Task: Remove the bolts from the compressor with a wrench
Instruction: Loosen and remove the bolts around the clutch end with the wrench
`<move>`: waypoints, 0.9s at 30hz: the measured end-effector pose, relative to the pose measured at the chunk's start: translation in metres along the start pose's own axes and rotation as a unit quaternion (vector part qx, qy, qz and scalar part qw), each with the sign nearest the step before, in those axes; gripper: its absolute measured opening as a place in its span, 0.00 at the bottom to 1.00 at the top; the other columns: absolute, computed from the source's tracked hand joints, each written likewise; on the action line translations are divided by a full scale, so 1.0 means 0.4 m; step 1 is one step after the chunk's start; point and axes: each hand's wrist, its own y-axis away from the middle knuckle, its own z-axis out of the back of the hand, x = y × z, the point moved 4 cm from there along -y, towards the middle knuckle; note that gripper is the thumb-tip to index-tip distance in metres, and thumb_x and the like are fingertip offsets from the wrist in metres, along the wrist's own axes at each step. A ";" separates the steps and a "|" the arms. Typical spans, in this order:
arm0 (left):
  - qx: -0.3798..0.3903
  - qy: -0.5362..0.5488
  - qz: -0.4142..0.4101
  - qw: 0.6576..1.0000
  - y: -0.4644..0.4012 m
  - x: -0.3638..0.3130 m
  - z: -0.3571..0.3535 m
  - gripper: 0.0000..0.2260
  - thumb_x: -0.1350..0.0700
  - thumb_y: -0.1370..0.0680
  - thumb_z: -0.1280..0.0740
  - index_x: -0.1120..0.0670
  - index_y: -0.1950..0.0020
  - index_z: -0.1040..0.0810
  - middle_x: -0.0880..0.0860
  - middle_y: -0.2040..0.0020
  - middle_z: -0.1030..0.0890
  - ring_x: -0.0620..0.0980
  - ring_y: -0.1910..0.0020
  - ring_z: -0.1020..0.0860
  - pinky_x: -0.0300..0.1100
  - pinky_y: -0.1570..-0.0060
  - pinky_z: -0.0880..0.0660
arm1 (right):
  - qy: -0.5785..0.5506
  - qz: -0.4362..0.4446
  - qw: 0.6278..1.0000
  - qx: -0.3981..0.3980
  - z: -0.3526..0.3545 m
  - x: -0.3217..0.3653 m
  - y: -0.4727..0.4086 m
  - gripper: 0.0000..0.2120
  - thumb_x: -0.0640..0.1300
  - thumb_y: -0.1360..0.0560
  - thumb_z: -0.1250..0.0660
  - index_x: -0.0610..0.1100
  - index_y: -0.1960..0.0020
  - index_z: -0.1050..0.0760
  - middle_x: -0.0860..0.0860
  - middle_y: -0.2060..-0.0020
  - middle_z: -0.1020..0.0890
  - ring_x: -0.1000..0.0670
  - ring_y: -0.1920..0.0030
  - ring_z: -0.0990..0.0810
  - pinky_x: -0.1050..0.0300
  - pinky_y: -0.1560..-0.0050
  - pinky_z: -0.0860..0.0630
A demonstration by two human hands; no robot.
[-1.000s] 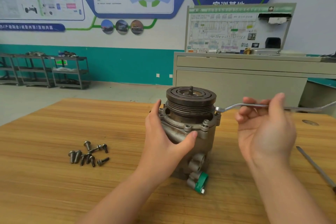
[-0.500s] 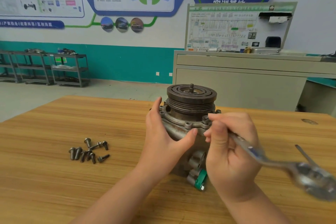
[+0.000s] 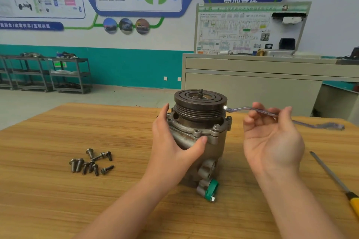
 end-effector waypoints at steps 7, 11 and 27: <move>-0.002 0.002 -0.003 1.000 0.001 0.003 -0.001 0.47 0.42 0.32 0.25 0.38 0.24 0.53 0.36 0.33 0.41 0.28 0.36 0.38 0.31 0.36 0.38 | 0.290 0.321 0.883 0.183 -0.060 0.023 0.088 0.08 0.56 0.18 0.43 0.58 0.54 0.30 0.52 0.64 0.19 0.50 0.74 0.22 0.56 0.73 0.26; -0.007 -0.003 -0.012 1.000 0.002 0.004 -0.001 0.46 0.43 0.32 0.25 0.37 0.24 0.53 0.38 0.32 0.40 0.32 0.34 0.37 0.32 0.35 0.38 | 0.356 0.410 0.797 0.263 -0.066 0.010 0.122 0.08 0.50 0.17 0.45 0.51 0.50 0.28 0.52 0.65 0.23 0.54 0.70 0.22 0.58 0.70 0.26; -0.012 0.004 -0.014 1.000 -0.002 0.013 -0.002 0.46 0.43 0.32 0.25 0.37 0.24 0.52 0.37 0.33 0.40 0.26 0.35 0.40 0.28 0.38 0.40 | 0.078 -0.036 0.996 -0.004 -0.002 -0.017 0.007 0.13 0.43 0.17 0.48 0.42 0.59 0.33 0.45 0.72 0.20 0.49 0.76 0.27 0.64 0.75 0.31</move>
